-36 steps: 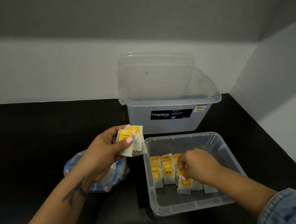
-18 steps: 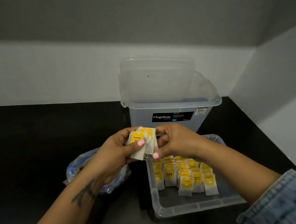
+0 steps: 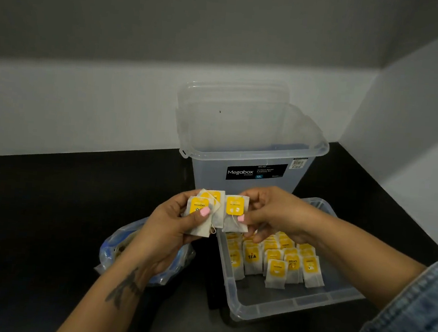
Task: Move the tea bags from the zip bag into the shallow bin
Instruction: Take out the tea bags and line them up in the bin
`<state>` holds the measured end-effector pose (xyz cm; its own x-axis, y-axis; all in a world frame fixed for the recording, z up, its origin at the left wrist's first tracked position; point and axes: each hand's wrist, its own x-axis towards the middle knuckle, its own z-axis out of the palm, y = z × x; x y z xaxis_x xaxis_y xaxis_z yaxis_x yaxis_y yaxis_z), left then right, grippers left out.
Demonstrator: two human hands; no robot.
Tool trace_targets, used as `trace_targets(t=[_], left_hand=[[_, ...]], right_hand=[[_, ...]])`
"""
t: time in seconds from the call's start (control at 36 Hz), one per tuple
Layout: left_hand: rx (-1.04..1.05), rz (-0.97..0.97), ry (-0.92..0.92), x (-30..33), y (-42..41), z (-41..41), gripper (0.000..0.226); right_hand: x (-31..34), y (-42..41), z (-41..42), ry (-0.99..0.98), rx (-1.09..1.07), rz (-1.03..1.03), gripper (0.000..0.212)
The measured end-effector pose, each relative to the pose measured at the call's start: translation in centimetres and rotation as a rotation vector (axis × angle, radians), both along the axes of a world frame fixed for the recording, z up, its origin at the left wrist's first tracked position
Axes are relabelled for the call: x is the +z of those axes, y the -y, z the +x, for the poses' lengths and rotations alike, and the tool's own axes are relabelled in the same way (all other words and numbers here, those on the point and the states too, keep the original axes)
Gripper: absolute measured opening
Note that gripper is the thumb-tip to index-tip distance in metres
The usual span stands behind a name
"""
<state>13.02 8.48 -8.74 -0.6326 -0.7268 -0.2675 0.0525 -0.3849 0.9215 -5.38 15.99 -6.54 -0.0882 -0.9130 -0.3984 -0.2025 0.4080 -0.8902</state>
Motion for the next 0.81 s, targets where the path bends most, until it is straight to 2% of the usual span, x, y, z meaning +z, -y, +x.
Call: trace_targets(t=[0.11, 0.31, 0.42, 0.56, 0.67, 0.81], left_hand=[[-0.018, -0.007, -0.015, -0.1, -0.4, -0.5, 0.025], [0.011, 0.02, -0.015, -0.3, -0.7, -1.1, 0.023], [0.014, 0.029, -0.011, -0.5, -0.8, -1.3, 0.023], [0.003, 0.021, 0.006, -0.6, -0.9, -1.6, 0.024], [0.056, 0.017, 0.017, -0.6, -0.3, -1.4, 0.025], [0.101, 0.02, 0.024, -0.6, 0.3, -0.9, 0.025]], right_hand=[[-0.1, -0.2, -0.2, 0.083, -0.02, 0.041, 0.026], [0.0, -0.8, -0.7, 0.335, -0.06, 0.147, 0.049], [-0.3, -1.0, -0.7, 0.35, -0.04, 0.197, 0.052], [-1.0, -1.3, -0.6, 0.136, -0.122, 0.181, 0.022], [-1.2, -1.7, -1.6, -0.243, -0.057, 0.111, 0.004], [-2.3, -2.0, -2.1, -0.568, 0.152, 0.164, 0.005]])
